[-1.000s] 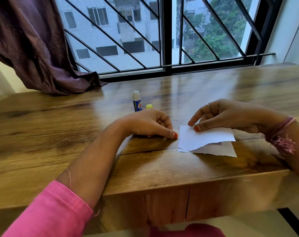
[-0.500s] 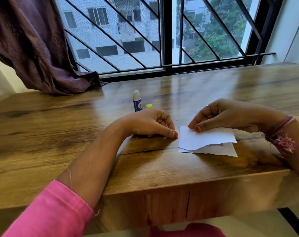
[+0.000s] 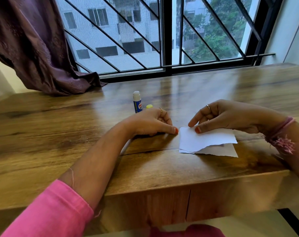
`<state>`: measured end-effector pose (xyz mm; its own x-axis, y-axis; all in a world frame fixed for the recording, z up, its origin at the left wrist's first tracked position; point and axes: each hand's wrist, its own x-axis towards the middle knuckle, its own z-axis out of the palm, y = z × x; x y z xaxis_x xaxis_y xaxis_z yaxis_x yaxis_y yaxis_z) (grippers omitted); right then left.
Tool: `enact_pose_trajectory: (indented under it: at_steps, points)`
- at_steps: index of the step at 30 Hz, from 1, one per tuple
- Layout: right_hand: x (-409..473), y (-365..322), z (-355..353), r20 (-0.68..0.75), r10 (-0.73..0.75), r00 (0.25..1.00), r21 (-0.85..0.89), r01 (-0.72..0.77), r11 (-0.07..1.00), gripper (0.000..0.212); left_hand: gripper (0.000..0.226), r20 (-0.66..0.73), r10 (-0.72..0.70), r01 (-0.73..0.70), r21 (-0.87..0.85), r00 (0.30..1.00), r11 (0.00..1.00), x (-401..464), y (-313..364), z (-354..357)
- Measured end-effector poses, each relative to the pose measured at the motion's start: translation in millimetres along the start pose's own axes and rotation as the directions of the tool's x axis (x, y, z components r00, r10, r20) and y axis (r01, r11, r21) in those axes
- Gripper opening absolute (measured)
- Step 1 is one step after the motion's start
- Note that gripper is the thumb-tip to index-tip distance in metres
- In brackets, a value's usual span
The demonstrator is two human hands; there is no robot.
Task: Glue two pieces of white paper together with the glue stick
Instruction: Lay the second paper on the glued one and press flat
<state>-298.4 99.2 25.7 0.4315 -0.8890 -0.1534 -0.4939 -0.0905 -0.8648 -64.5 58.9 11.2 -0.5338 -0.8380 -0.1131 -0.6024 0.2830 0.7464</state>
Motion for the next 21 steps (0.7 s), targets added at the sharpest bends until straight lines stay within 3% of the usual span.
enact_pose_trajectory:
  at_steps: [21]
  points:
    - [0.2, -0.1, -0.9, -0.002, 0.008, 1.000, -0.029, -0.008, 1.000, 0.040, 0.025, -0.022, 0.015, -0.015, 0.002, 1.000, 1.000, 0.9, -0.9, 1.4]
